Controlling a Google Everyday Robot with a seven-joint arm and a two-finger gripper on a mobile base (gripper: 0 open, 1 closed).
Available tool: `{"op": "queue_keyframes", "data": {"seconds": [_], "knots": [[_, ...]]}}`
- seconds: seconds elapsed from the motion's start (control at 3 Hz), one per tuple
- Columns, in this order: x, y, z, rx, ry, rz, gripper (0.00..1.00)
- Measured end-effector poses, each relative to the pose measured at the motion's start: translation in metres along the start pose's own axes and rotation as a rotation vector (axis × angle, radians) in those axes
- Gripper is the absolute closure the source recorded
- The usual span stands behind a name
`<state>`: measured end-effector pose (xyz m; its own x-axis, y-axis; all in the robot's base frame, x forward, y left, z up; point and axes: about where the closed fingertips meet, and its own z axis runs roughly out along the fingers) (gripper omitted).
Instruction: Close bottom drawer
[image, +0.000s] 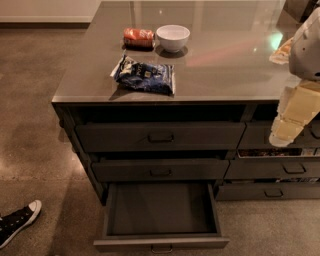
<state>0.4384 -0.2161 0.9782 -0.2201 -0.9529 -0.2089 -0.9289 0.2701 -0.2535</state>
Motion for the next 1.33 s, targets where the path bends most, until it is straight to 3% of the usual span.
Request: {"op": "queue_keyframes", "data": {"seconds": [0.33, 0.67, 1.0, 1.33], "knots": [[0.000, 0.000, 0.000, 0.000, 0.000, 0.000, 0.00], [0.009, 0.002, 0.027, -0.018, -0.056, 0.012, 0.00], [0.030, 0.016, 0.092, -0.066, -0.138, 0.063, 0.00], [0.051, 0.044, 0.171, -0.128, -0.244, 0.094, 0.00]]}}
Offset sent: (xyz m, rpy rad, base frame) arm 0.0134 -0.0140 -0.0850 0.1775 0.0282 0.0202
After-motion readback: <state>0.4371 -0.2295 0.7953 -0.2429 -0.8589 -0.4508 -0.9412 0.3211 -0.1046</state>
